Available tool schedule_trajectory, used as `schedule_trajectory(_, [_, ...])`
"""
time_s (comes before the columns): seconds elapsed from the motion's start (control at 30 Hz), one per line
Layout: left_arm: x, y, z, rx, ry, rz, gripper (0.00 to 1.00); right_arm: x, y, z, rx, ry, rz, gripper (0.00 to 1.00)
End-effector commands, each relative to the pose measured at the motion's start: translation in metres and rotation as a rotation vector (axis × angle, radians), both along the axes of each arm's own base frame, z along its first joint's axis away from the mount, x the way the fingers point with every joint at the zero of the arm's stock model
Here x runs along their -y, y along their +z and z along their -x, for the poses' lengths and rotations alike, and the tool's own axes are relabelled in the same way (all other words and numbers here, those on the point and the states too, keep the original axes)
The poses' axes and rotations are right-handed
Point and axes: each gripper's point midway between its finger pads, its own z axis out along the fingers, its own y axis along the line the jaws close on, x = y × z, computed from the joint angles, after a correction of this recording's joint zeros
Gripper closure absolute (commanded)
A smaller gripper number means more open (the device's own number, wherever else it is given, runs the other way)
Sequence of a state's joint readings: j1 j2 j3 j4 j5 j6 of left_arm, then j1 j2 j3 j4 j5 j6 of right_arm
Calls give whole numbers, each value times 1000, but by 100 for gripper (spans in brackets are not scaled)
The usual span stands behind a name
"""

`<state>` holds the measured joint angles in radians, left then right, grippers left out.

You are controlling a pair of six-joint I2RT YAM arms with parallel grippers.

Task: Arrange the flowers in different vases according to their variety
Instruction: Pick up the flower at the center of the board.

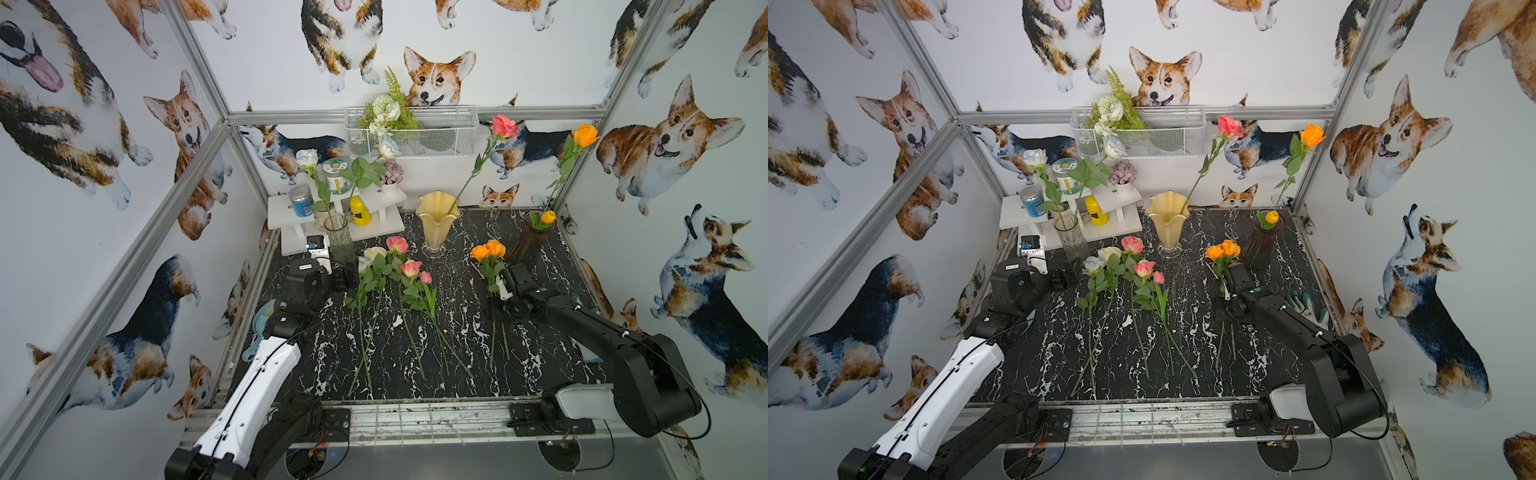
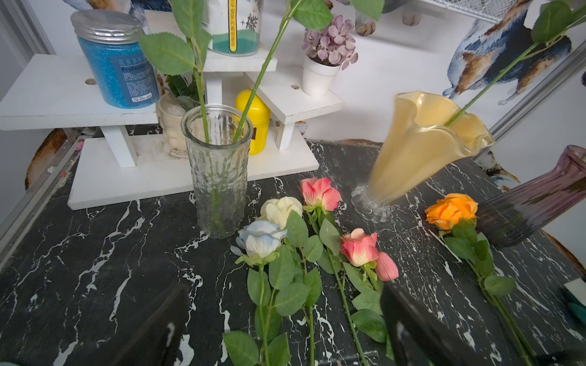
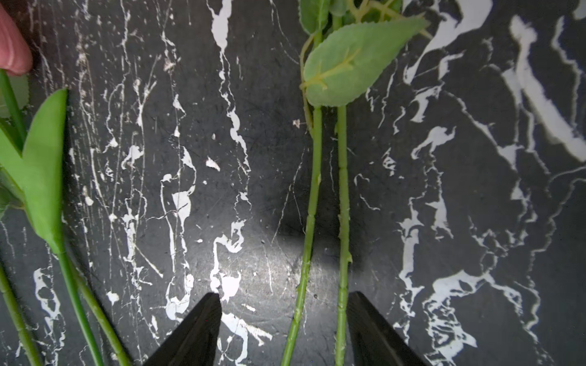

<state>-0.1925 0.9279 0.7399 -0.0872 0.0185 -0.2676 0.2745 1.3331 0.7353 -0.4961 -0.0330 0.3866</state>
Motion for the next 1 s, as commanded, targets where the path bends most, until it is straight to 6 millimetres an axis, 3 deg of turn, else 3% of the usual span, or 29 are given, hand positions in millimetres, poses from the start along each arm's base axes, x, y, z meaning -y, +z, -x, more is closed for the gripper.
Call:
schedule_trajectory(0.0, [2, 2, 2, 7, -12, 5, 0, -3, 0, -6, 14, 8, 9, 32])
schedule_trajectory(0.07, [1, -15, 5, -24, -10, 1, 0, -6, -4, -6, 2, 18, 13, 32])
schedule_trajectory(0.6, [0, -25, 6, -39, -5, -2, 0, -11, -34, -18, -75, 37, 59, 35])
schedule_trajectory(0.83, [0, -27, 5, -47, -3, 1, 0, -33, -44, -18, -106, 105, 69, 45])
schedule_trajectory(0.97, [0, -27, 5, -49, -2, 0, 0, -35, -53, -15, -129, 118, 81, 52])
